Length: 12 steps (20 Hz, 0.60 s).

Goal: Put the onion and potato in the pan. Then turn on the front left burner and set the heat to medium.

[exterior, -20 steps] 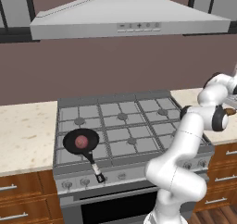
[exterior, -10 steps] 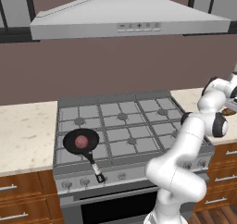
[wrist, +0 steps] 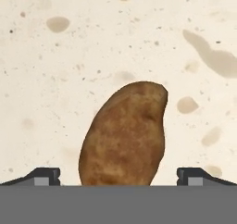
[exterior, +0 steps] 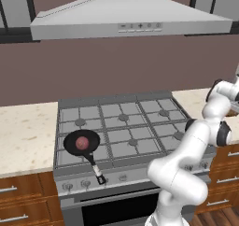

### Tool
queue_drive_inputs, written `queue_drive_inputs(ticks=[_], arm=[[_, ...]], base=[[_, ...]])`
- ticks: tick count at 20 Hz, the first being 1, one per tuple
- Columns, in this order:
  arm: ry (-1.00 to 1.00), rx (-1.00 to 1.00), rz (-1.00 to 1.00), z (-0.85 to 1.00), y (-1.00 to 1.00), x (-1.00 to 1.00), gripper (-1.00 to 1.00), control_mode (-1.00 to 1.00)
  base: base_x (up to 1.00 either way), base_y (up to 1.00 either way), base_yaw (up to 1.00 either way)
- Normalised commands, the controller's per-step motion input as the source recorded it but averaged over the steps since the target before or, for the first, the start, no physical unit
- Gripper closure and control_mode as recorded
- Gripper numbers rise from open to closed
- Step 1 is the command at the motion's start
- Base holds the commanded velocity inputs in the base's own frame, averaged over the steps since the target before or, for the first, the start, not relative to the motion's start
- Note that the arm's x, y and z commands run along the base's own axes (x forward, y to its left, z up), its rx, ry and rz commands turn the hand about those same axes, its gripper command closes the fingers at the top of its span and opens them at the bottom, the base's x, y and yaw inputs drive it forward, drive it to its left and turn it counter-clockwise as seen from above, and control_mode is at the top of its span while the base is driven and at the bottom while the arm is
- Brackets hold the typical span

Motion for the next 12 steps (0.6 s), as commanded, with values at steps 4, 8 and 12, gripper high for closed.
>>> queue_drive_inputs(ticks=[4, 8, 12], arm=[[0.00, 0.03, 0.00, -0.07, 0.00, 0.00, -1.00, -1.00], [0.01, 0.03, -0.02, -0.30, 0.00, 0.05, -1.00, -1.00], [0.02, 0.02, -0.03, -0.30, 0.00, 0.04, -1.00, -1.00]], base=[[0.00, 0.00, 0.00], [0.00, 0.00, 0.00], [0.00, 0.00, 0.00]])
